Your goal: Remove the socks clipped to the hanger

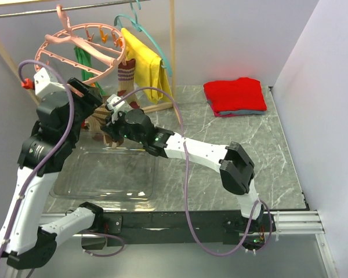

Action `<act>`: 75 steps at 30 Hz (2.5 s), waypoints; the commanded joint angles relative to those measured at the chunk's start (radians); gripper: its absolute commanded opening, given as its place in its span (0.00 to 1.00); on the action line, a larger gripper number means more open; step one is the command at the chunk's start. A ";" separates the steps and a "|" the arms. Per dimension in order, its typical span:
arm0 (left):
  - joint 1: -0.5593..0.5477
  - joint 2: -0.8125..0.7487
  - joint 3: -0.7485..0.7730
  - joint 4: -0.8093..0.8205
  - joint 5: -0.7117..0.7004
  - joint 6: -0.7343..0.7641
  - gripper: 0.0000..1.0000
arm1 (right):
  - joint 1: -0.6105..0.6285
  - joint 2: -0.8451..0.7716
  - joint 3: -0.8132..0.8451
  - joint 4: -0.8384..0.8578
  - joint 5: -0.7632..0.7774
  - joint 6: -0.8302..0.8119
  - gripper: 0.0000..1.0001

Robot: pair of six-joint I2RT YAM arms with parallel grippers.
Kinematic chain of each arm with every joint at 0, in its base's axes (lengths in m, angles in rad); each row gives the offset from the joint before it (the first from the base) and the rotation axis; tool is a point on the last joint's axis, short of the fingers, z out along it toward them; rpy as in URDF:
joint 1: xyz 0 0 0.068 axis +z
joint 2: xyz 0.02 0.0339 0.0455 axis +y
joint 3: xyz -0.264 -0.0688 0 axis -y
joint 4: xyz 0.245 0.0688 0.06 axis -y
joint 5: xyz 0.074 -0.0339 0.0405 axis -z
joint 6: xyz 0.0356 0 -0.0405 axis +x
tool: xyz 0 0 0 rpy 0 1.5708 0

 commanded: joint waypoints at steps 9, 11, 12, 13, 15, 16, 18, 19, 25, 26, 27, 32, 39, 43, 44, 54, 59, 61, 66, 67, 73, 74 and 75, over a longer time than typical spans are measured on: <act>0.020 -0.158 -0.179 0.137 0.187 0.024 0.98 | -0.004 -0.150 -0.073 0.019 -0.175 0.028 0.00; 0.021 -0.182 -0.212 0.167 0.199 0.073 0.97 | -0.006 -0.158 -0.070 0.004 -0.218 0.039 0.00; 0.021 -0.176 -0.204 0.155 0.154 0.078 0.97 | -0.004 -0.158 -0.066 -0.007 -0.229 0.044 0.00; 0.021 -0.163 -0.169 0.100 0.124 0.075 0.96 | -0.006 -0.159 -0.060 -0.019 -0.234 0.042 0.00; 0.021 -0.104 -0.128 0.054 0.078 0.079 0.97 | -0.004 -0.162 -0.058 -0.032 -0.232 0.044 0.00; 0.021 -0.082 -0.088 0.014 0.055 0.082 0.98 | -0.003 -0.166 -0.064 -0.017 -0.226 0.045 0.00; 0.021 -0.010 -0.048 -0.026 0.024 0.076 0.99 | -0.003 -0.167 -0.083 0.000 -0.193 0.047 0.00; 0.021 0.010 -0.016 -0.044 0.008 0.075 0.97 | -0.003 -0.164 -0.080 -0.001 -0.179 0.045 0.00; 0.043 0.113 0.030 -0.043 -0.022 0.082 0.86 | 0.016 -0.152 -0.058 -0.032 -0.041 -0.019 0.00; 0.058 0.129 0.032 -0.037 -0.019 0.084 0.86 | 0.016 -0.156 -0.060 -0.032 -0.024 -0.027 0.00; 0.067 0.139 0.035 -0.035 -0.016 0.084 0.86 | 0.019 -0.158 -0.066 -0.029 0.001 -0.038 0.00; 0.113 0.188 0.067 -0.041 -0.031 0.058 0.78 | 0.022 -0.173 -0.089 -0.007 0.036 -0.058 0.00; 0.141 0.228 0.077 0.003 0.004 0.062 0.79 | 0.028 -0.169 -0.076 -0.015 0.044 -0.074 0.00; 0.145 0.249 0.087 0.034 0.009 0.079 0.78 | 0.037 -0.167 -0.076 -0.021 0.074 -0.091 0.00; 0.145 0.251 0.089 0.042 0.014 0.091 0.77 | 0.039 -0.169 -0.075 -0.021 0.080 -0.093 0.00; 0.145 0.271 0.051 0.118 -0.017 0.137 0.73 | 0.043 -0.159 -0.057 -0.038 0.081 -0.093 0.00; 0.145 0.265 0.015 0.169 -0.025 0.168 0.69 | 0.047 -0.162 -0.057 -0.038 0.077 -0.093 0.00; 0.145 0.260 0.000 0.201 -0.028 0.186 0.68 | 0.048 -0.164 -0.058 -0.038 0.076 -0.093 0.00; 0.145 0.246 -0.041 0.241 -0.043 0.225 0.63 | 0.051 -0.170 -0.064 -0.035 0.073 -0.091 0.00; 0.145 0.243 -0.049 0.250 -0.048 0.228 0.62 | 0.050 -0.172 -0.064 -0.033 0.073 -0.091 0.00; 0.145 0.229 -0.075 0.267 -0.066 0.240 0.48 | 0.056 -0.179 -0.075 -0.027 0.077 -0.093 0.00; 0.145 0.228 -0.075 0.269 -0.066 0.239 0.46 | 0.054 -0.179 -0.076 -0.027 0.079 -0.093 0.00; 0.145 0.226 -0.075 0.272 -0.065 0.239 0.42 | 0.054 -0.178 -0.076 -0.029 0.081 -0.093 0.00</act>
